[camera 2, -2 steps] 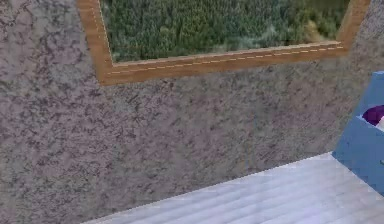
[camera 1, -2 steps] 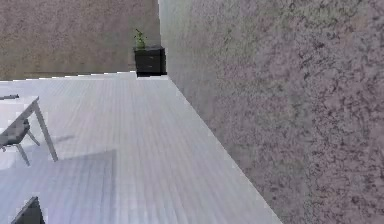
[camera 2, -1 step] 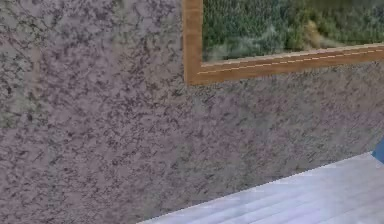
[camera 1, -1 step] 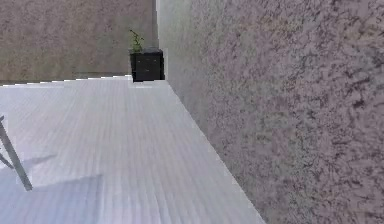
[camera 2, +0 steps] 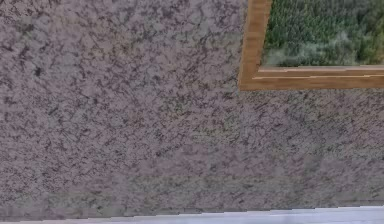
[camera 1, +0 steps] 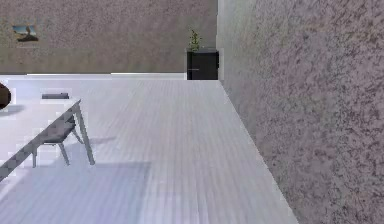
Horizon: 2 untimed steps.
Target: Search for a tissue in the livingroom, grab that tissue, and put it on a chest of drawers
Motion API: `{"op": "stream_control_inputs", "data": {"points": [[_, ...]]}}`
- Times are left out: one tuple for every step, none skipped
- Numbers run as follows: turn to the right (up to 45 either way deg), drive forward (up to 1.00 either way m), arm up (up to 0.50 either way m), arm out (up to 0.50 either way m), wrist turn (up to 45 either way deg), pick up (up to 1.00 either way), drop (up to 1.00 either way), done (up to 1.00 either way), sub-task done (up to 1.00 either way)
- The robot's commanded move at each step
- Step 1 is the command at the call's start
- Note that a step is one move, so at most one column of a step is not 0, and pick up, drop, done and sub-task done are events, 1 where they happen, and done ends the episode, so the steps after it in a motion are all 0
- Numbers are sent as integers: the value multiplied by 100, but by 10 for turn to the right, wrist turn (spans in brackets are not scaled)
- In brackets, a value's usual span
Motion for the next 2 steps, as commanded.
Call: {"op": "stream_control_inputs", "data": {"points": [[0,100,0,0,0,0,0,0,0],[-210,0,0,0,0,0,0,0,0]]}}
